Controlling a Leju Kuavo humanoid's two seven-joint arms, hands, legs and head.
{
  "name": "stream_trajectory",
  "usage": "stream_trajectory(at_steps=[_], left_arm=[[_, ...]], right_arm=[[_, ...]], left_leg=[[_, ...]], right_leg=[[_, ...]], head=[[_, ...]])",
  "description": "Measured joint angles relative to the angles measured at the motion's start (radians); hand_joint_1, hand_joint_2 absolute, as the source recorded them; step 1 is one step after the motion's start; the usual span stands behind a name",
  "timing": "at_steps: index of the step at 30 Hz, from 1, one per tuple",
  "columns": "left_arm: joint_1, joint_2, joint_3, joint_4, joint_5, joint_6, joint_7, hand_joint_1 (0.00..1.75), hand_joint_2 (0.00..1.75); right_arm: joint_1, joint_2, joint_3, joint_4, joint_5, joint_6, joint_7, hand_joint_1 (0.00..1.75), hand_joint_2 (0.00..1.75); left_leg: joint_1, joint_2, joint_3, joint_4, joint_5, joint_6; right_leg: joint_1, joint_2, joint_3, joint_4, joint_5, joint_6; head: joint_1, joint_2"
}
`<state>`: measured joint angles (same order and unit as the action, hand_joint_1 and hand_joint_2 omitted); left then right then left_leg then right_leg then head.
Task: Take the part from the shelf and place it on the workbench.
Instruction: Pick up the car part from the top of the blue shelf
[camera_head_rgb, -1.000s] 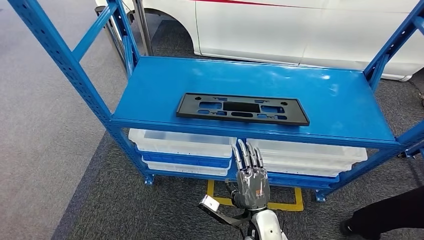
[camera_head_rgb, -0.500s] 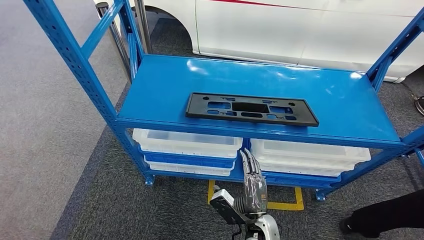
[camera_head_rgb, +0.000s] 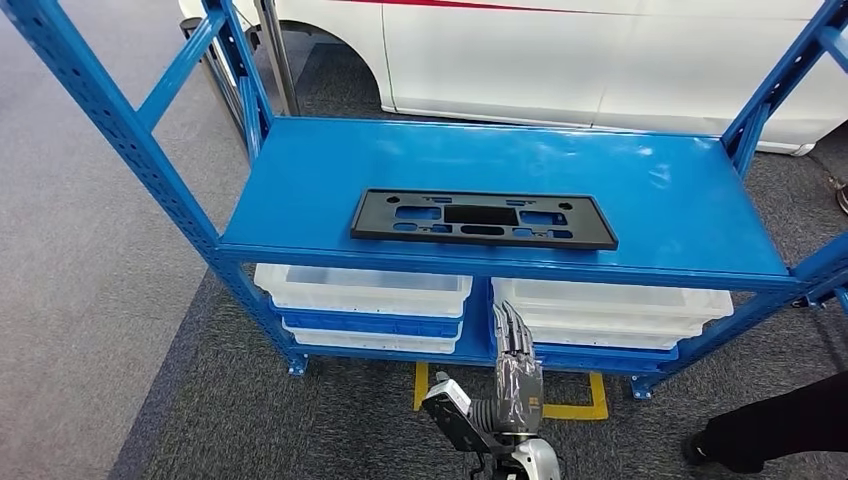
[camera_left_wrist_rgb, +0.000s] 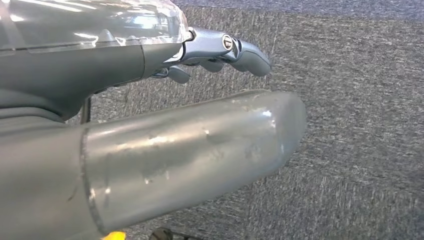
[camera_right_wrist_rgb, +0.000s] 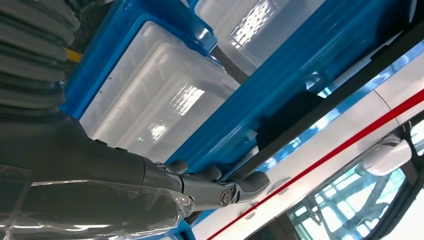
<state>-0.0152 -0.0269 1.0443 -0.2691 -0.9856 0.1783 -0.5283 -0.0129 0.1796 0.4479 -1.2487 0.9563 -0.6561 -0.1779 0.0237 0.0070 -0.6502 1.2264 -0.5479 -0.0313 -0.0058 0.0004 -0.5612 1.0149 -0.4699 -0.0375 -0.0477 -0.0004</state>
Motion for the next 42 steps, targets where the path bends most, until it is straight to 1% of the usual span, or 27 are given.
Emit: stream_trajectory(at_steps=[2, 4, 7, 8, 10, 12, 13, 14, 15, 16, 18, 19, 21, 23, 24, 25, 27, 28, 29, 30, 32, 33, 35, 37, 39, 41, 42], left_arm=[[-0.002, 0.000, 0.008, -0.002, -0.002, -0.009, 0.001, 0.00, 0.00], [-0.004, 0.000, 0.016, -0.003, -0.005, -0.026, 0.006, 0.00, 0.00], [-0.006, -0.001, 0.027, -0.004, -0.014, -0.054, 0.014, 0.00, 0.00], [-0.007, -0.001, 0.032, -0.004, -0.018, -0.060, 0.015, 0.00, 0.00], [-0.010, -0.001, 0.040, -0.004, -0.029, -0.068, 0.014, 0.00, 0.00], [-0.012, -0.001, 0.044, -0.004, -0.043, -0.074, 0.014, 0.00, 0.00], [-0.013, -0.001, 0.045, -0.004, -0.050, -0.076, 0.014, 0.00, 0.00], [-0.014, -0.001, 0.046, -0.004, -0.056, -0.078, 0.014, 0.00, 0.00], [-0.015, -0.002, 0.047, -0.004, -0.061, -0.080, 0.014, 0.00, 0.00], [-0.016, -0.002, 0.049, -0.004, -0.066, -0.080, 0.015, 0.00, 0.00], [-0.019, -0.005, 0.053, -0.004, -0.075, -0.081, 0.018, 0.00, 0.00], [-0.021, -0.007, 0.056, -0.004, -0.078, -0.081, 0.020, 0.00, 0.00], [-0.025, -0.008, 0.061, -0.004, -0.084, -0.082, 0.025, 0.00, 0.00], [-0.027, -0.008, 0.064, -0.004, -0.090, -0.082, 0.029, 0.00, 0.00], [-0.028, -0.008, 0.065, -0.004, -0.093, -0.083, 0.031, 0.00, 0.00], [-0.029, -0.008, 0.066, -0.004, -0.094, -0.083, 0.032, 0.00, 0.00], [-0.029, -0.008, 0.068, -0.004, -0.096, -0.084, 0.033, 0.00, 0.00], [-0.028, -0.008, 0.069, -0.004, -0.098, -0.085, 0.033, 0.00, 0.00], [-0.026, -0.008, 0.070, -0.003, -0.099, -0.085, 0.033, 0.00, 0.00], [-0.024, -0.008, 0.070, -0.003, -0.100, -0.085, 0.033, 0.00, 0.00], [-0.023, -0.008, 0.071, -0.003, -0.101, -0.085, 0.034, 0.00, 0.00], [-0.024, -0.008, 0.071, -0.003, -0.101, -0.085, 0.033, 0.00, 0.00], [-0.026, -0.007, 0.072, -0.002, -0.102, -0.085, 0.033, 0.00, 0.00], [-0.027, -0.007, 0.072, -0.001, -0.103, -0.085, 0.033, 0.00, 0.00], [-0.026, -0.008, 0.073, -0.001, -0.103, -0.084, 0.033, 0.00, 0.00], [-0.026, -0.008, 0.074, -0.001, -0.104, -0.083, 0.033, 0.00, 0.00], [-0.027, -0.008, 0.075, -0.001, -0.105, -0.081, 0.033, 0.00, 0.00]], right_arm=[[0.000, 0.000, -0.005, -0.001, 0.021, -0.006, 0.012, 0.00, 1.75], [0.000, 0.000, -0.015, -0.002, 0.052, -0.017, 0.030, 0.00, 1.75], [-0.005, -0.003, -0.045, -0.003, 0.111, -0.032, 0.042, 0.00, 1.75], [-0.008, -0.004, -0.058, -0.005, 0.141, -0.034, 0.041, 0.00, 1.75], [-0.013, -0.004, -0.085, -0.008, 0.202, -0.037, 0.035, 0.00, 1.75], [-0.017, -0.004, -0.111, -0.011, 0.252, -0.038, 0.032, 0.00, 1.75], [-0.018, -0.004, -0.124, -0.011, 0.270, -0.038, 0.033, 0.00, 1.75], [-0.019, -0.004, -0.138, -0.011, 0.284, -0.038, 0.033, 0.00, 1.75], [-0.022, -0.004, -0.152, -0.011, 0.294, -0.038, 0.034, 0.00, 1.75], [-0.026, -0.003, -0.166, -0.011, 0.303, -0.038, 0.034, 0.00, 1.75], [-0.036, -0.002, -0.197, -0.013, 0.316, -0.039, 0.025, 0.00, 1.75], [-0.041, 0.000, -0.213, -0.014, 0.321, -0.039, 0.018, 0.00, 1.75], [-0.045, 0.006, -0.248, -0.016, 0.328, -0.041, 0.000, 0.00, 1.75], [-0.047, 0.012, -0.274, -0.017, 0.333, -0.042, -0.012, 0.00, 1.75], [-0.049, 0.016, -0.283, -0.018, 0.336, -0.042, -0.016, 0.00, 1.75], [-0.052, 0.019, -0.288, -0.018, 0.339, -0.043, -0.018, 0.00, 1.75], [-0.055, 0.024, -0.296, -0.017, 0.345, -0.043, -0.021, 0.00, 1.75], [-0.056, 0.025, -0.299, -0.016, 0.347, -0.043, -0.020, 0.00, 1.75], [-0.055, 0.027, -0.301, -0.015, 0.348, -0.043, -0.020, 0.00, 1.75], [-0.055, 0.028, -0.303, -0.014, 0.349, -0.043, -0.020, 0.00, 1.75], [-0.055, 0.031, -0.307, -0.013, 0.349, -0.043, -0.020, 0.00, 1.75], [-0.056, 0.032, -0.308, -0.013, 0.349, -0.043, -0.020, 0.00, 1.75], [-0.059, 0.035, -0.310, -0.013, 0.349, -0.043, -0.020, 0.00, 1.75], [-0.061, 0.038, -0.310, -0.014, 0.350, -0.043, -0.021, 0.00, 1.75], [-0.063, 0.039, -0.310, -0.014, 0.350, -0.043, -0.021, 0.00, 1.75], [-0.066, 0.039, -0.311, -0.014, 0.352, -0.043, -0.019, 0.00, 1.75], [-0.066, 0.039, -0.311, -0.013, 0.353, -0.043, -0.017, 0.00, 1.75]], left_leg=[[0.002, -0.002, 0.059, -0.127, 0.054, 0.000], [-0.001, -0.006, 0.084, -0.183, 0.063, 0.010], [-0.001, -0.008, 0.083, -0.186, 0.063, 0.032], [0.001, -0.008, 0.084, -0.188, 0.064, 0.039], [0.003, -0.006, 0.085, -0.192, 0.065, 0.051], [0.001, -0.005, 0.086, -0.192, 0.062, 0.056], [0.000, -0.006, 0.088, -0.192, 0.059, 0.057], [0.000, -0.006, 0.091, -0.192, 0.057, 0.056], [-0.001, -0.007, 0.097, -0.192, 0.053, 0.055], [-0.001, -0.007, 0.104, -0.192, 0.049, 0.053], [-0.002, -0.008, 0.113, -0.193, 0.042, 0.047], [-0.002, -0.008, 0.115, -0.194, 0.039, 0.042], [-0.002, -0.007, 0.119, -0.202, 0.036, 0.032], [-0.003, -0.003, 0.126, -0.201, 0.028, 0.022], [-0.004, -0.002, 0.118, -0.176, 0.017, 0.019], [-0.003, -0.001, 0.095, -0.129, -0.001, 0.017], [-0.002, -0.002, 0.016, 0.004, -0.043, 0.013], [-0.002, -0.002, -0.022, 0.055, -0.050, 0.011], [-0.002, -0.002, -0.046, 0.075, -0.038, 0.009], [-0.001, -0.002, -0.053, 0.056, -0.002, 0.008], [-0.002, -0.002, -0.024, -0.055, 0.090, 0.009], [-0.004, -0.002, -0.002, -0.109, 0.119, 0.010], [-0.010, -0.002, 0.027, -0.163, 0.113, 0.023], [-0.011, -0.004, 0.042, -0.181, 0.093, 0.039], [-0.007, -0.006, 0.060, -0.193, 0.083, 0.052], [-0.004, -0.007, 0.086, -0.204, 0.072, 0.059], [-0.004, -0.007, 0.097, -0.206, 0.064, 0.061]], right_leg=[[-0.001, 0.002, -0.003, 0.017, -0.010, 0.011], [0.003, 0.003, -0.010, 0.030, -0.017, 0.022], [0.003, 0.003, -0.014, 0.035, -0.021, 0.033], [0.002, 0.003, -0.020, 0.051, -0.033, 0.037], [-0.001, 0.002, -0.061, 0.141, -0.082, 0.047], [-0.004, 0.001, -0.126, 0.265, -0.131, 0.053], [-0.004, 0.001, -0.148, 0.300, -0.132, 0.053], [-0.005, 0.001, -0.153, 0.298, -0.115, 0.052], [-0.004, 0.001, -0.139, 0.260, -0.080, 0.049], [-0.003, 0.001, -0.112, 0.194, -0.037, 0.042], [0.004, 0.000, -0.059, 0.077, 0.008, 0.027], [0.009, -0.001, -0.044, 0.045, 0.012, 0.021], [0.014, -0.001, -0.038, 0.028, 0.001, 0.013], [0.007, 0.001, -0.019, 0.008, 0.000, 0.007], [0.004, 0.001, -0.005, -0.004, -0.001, 0.003], [0.001, 0.000, 0.009, -0.013, -0.004, 0.000], [0.004, -0.002, 0.029, -0.016, -0.018, -0.005], [0.005, -0.002, 0.039, -0.015, -0.028, -0.006], [0.005, -0.001, 0.051, -0.015, -0.038, -0.006], [0.005, 0.001, 0.065, -0.014, -0.050, -0.004], [0.002, 0.003, 0.096, -0.012, -0.076, 0.003], [0.003, 0.004, 0.108, -0.011, -0.090, 0.009], [0.004, 0.004, 0.120, -0.011, -0.107, 0.022], [0.005, 0.003, 0.123, -0.006, -0.108, 0.031], [0.004, 0.003, 0.102, 0.040, -0.103, 0.040], [0.001, 0.002, 0.030, 0.151, -0.119, 0.050], [-0.001, 0.001, -0.019, 0.213, -0.140, 0.053]], head=[[0.000, 0.000], [0.000, 0.000], [0.001, 0.000], [0.001, 0.000], [0.001, 0.000], [0.002, 0.000], [0.002, 0.000], [0.002, 0.000], [0.002, 0.000], [0.002, 0.000], [0.002, 0.000], [0.002, 0.000], [0.003, 0.000], [0.002, 0.000], [0.002, 0.000], [0.002, 0.000], [0.002, 0.000], [0.002, 0.000], [0.002, 0.000], [0.002, 0.000], [0.002, 0.000], [0.002, 0.000], [0.002, 0.000], [0.002, 0.000], [0.002, 0.000], [0.003, 0.000], [0.003, 0.000]])
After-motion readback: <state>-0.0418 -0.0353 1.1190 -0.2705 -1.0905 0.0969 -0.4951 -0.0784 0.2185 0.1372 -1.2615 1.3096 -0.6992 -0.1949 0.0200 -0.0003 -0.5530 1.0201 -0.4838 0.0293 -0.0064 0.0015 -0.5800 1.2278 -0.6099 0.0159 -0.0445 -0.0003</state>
